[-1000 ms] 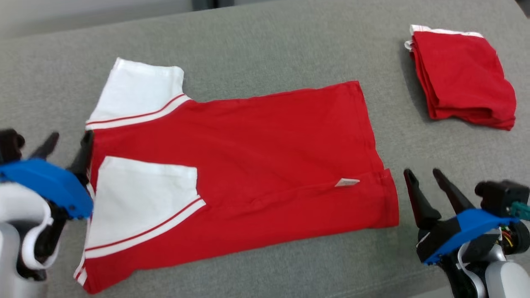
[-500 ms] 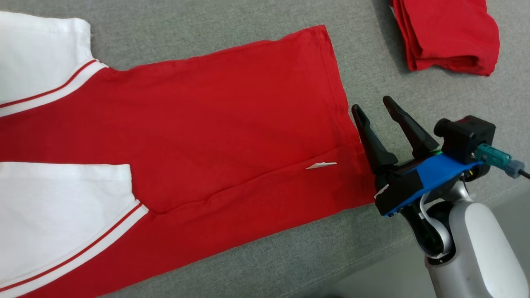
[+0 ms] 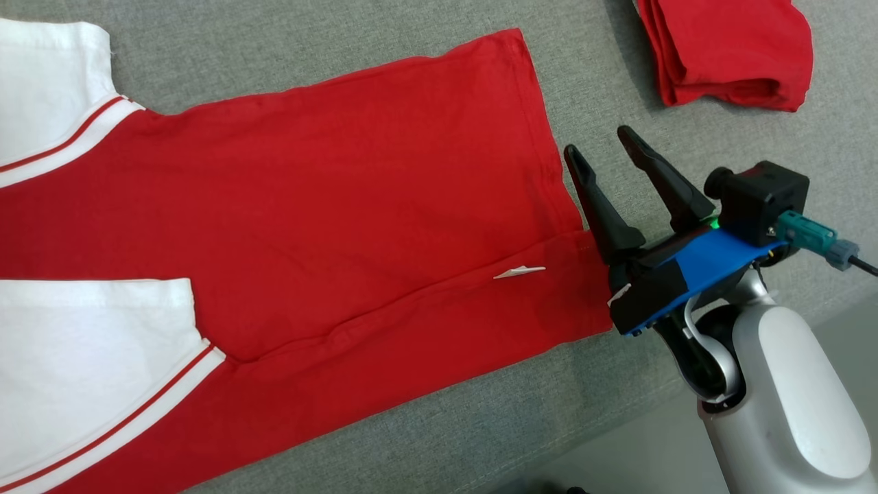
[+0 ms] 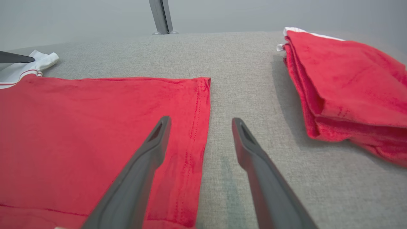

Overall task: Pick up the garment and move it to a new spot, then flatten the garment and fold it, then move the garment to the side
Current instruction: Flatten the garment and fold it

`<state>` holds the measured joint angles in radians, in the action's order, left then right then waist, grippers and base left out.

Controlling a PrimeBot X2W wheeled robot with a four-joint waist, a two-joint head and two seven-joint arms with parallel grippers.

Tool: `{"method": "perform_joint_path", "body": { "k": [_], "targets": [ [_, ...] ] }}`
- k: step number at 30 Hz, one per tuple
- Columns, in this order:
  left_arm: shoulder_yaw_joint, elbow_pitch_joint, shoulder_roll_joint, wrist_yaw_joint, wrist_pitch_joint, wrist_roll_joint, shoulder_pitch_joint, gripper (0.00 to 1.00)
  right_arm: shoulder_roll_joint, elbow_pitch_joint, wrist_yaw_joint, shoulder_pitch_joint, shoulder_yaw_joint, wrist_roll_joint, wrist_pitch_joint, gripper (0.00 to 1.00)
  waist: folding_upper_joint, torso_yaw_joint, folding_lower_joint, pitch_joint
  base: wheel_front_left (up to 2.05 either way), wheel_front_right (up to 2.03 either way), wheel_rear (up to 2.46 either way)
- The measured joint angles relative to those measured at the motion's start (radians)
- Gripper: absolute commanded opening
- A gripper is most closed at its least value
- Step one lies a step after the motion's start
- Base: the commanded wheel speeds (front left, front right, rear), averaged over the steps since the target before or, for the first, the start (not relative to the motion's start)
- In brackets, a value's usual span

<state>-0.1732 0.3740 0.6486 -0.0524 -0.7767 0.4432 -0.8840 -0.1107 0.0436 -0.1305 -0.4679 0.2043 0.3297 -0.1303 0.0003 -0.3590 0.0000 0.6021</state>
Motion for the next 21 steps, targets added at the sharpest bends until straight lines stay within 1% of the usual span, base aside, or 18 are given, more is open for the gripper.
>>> {"method": "perform_joint_path", "body": {
  "k": [6, 7, 8, 9, 10, 11, 12, 17, 21],
  "targets": [
    [-0.003, 0.024, -0.008, -0.005, 0.0, 0.016, -0.024, 0.99, -0.006, 0.008, 0.0, -0.042, 0.026, 0.005, -0.007, 1.0, 0.0, -0.009, -0.0001, 0.012, 0.0, 0.0, 0.0],
    [-0.003, 0.028, -0.012, -0.005, 0.001, 0.019, -0.029, 0.89, -0.008, 0.011, 0.0, -0.048, 0.028, 0.005, -0.008, 1.0, 0.0, -0.01, 0.0, 0.014, 0.0, 0.0, 0.0],
    [-0.005, 0.032, -0.016, -0.005, 0.003, 0.021, -0.035, 0.71, -0.01, 0.016, 0.0, -0.056, 0.031, 0.005, -0.01, 1.0, 0.0, -0.01, -0.0001, 0.016, 0.0, 0.0, 0.0],
    [-0.007, 0.035, -0.02, -0.006, 0.004, 0.021, -0.04, 0.49, -0.011, 0.021, 0.0, -0.065, 0.033, 0.006, -0.011, 1.0, -0.0001, -0.01, -0.0001, 0.016, 0.0, 0.0, 0.0],
    [-0.01, 0.038, -0.024, -0.006, 0.005, 0.022, -0.041, 0.39, -0.011, 0.028, 0.0, -0.074, 0.035, 0.006, -0.012, 1.0, -0.0002, -0.009, 0.0, 0.016, 0.0, 0.0, 0.0],
    [-0.013, 0.04, -0.027, -0.008, 0.011, 0.023, -0.042, 0.24, -0.012, 0.037, 0.0, -0.085, 0.038, 0.006, -0.016, 1.0, -0.0002, -0.008, -0.0001, 0.015, 0.0, 0.0, 0.0],
    [-0.016, 0.044, -0.031, -0.01, 0.017, 0.024, -0.042, 0.0, -0.013, 0.046, 0.0, -0.097, 0.041, 0.006, -0.018, 1.0, -0.0002, -0.006, 0.0, 0.014, 0.0, 0.0, 0.0],
    [-0.035, 0.054, -0.061, -0.028, 0.059, 0.035, -0.046, 0.0, -0.035, 0.123, 0.0, -0.185, 0.058, 0.005, -0.036, 1.0, -0.0001, 0.02, 0.0001, -0.003, 0.0, 0.0, 0.0],
    [-0.047, 0.052, -0.083, -0.039, 0.102, 0.043, -0.052, 0.0, -0.061, 0.217, 0.0, -0.271, 0.068, -0.025, -0.054, 1.0, -0.0002, 0.058, 0.0, -0.024, 0.0, 0.0, 0.0]
  ]
}}
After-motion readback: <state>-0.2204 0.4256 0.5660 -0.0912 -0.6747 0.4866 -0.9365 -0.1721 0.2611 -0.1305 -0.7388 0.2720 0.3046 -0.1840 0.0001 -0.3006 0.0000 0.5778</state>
